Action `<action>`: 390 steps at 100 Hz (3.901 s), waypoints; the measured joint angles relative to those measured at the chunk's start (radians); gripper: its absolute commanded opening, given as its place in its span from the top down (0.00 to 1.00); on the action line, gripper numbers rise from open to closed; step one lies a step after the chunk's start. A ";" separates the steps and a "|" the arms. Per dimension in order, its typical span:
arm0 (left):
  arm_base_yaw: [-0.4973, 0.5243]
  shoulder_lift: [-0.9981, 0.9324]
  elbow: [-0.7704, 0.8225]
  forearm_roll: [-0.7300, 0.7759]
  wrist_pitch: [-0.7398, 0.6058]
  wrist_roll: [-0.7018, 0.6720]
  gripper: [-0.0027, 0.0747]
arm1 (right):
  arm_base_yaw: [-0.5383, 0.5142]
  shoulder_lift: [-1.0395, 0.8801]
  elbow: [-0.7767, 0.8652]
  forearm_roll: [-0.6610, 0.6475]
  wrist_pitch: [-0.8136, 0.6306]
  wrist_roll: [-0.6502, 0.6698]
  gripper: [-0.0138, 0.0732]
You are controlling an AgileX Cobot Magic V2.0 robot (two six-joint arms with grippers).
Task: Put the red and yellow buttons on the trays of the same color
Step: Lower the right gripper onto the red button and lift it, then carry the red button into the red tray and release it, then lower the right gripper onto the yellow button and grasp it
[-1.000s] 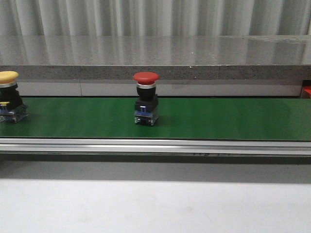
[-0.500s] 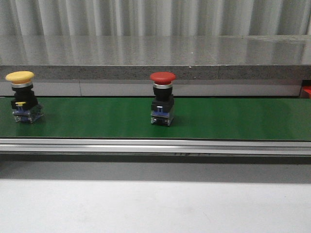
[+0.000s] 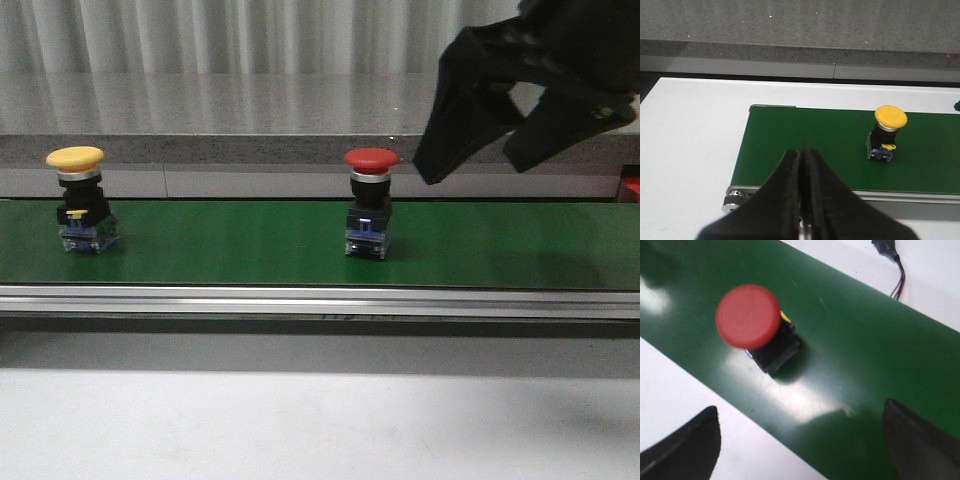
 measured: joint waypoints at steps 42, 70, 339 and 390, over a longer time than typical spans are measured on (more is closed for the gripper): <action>0.000 0.000 0.000 0.000 0.000 0.000 0.99 | 0.029 0.216 -0.180 0.004 0.001 0.000 0.42; 0.000 0.000 0.000 0.000 0.000 0.000 0.99 | -0.006 0.224 -0.236 0.006 0.165 -0.002 0.67; 0.000 0.000 0.000 0.000 -0.002 0.000 0.99 | -0.932 0.283 -0.587 0.037 0.229 0.037 0.13; 0.000 0.000 0.000 0.000 -0.002 0.000 0.99 | -0.474 0.010 -0.272 0.037 0.385 -0.064 0.13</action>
